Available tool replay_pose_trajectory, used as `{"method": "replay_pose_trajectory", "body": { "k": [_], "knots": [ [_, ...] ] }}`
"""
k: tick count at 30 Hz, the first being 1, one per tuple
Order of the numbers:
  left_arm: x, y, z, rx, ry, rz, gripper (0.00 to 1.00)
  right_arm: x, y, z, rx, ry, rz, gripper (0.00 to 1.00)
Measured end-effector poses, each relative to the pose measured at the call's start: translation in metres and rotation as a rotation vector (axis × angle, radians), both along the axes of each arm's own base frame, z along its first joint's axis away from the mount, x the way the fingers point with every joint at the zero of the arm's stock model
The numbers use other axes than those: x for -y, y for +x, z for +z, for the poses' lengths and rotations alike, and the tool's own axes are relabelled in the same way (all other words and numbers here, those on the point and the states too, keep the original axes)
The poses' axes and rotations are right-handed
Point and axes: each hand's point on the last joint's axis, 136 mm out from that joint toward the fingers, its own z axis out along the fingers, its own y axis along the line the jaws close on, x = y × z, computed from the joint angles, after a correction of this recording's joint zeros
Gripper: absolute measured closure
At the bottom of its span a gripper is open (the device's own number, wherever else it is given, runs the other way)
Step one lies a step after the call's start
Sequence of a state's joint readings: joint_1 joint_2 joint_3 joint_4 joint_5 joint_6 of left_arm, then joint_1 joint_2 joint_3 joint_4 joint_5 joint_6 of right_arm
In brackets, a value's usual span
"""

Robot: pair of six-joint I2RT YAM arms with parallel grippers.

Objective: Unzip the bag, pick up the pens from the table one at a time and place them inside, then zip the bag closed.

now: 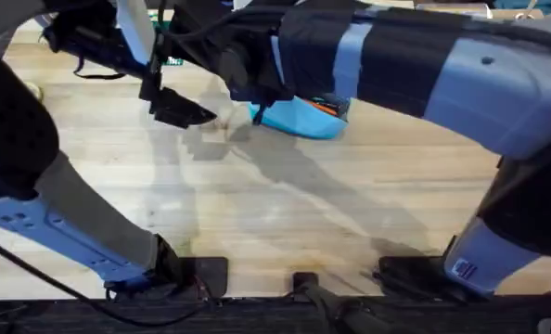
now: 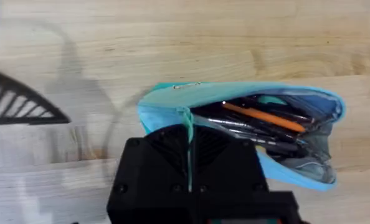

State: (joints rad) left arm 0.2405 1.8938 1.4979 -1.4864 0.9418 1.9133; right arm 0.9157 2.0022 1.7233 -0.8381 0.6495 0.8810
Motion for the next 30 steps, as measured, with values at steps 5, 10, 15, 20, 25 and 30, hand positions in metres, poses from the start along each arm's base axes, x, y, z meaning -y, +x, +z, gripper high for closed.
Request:
{"method": "replay_pose_trajectory", "body": {
  "k": [5, 10, 15, 20, 25, 30],
  "knots": [
    [0.012, 0.008, -0.009, 0.032, -0.044, -0.041, 0.007, 0.0, 0.0, 0.0, 0.0, 0.0, 0.0, 0.971],
    [0.022, 0.018, -0.024, 0.036, -0.1, -0.051, 0.007, 0.0, 0.0, 0.0, 0.0, 0.0, 0.0, 0.971],
    [0.03, 0.029, -0.037, 0.028, -0.173, -0.038, 0.008, 0.0, 0.0, 0.0, 0.0, 0.0, 0.0, 0.971],
    [0.036, 0.039, -0.046, 0.04, -0.235, -0.021, 0.007, 0.0, 0.0, 0.0, 0.0, 0.0, 0.0, 0.971],
    [0.042, 0.046, -0.045, 0.078, -0.268, -0.023, 0.008, 0.0, 0.0, 0.0, 0.0, 0.0, 0.0, 0.971],
    [0.052, 0.056, -0.046, 0.126, -0.274, -0.037, 0.008, 0.0, 0.0, 0.0, 0.0, 0.0, 0.0, 0.971]
  ]
}}
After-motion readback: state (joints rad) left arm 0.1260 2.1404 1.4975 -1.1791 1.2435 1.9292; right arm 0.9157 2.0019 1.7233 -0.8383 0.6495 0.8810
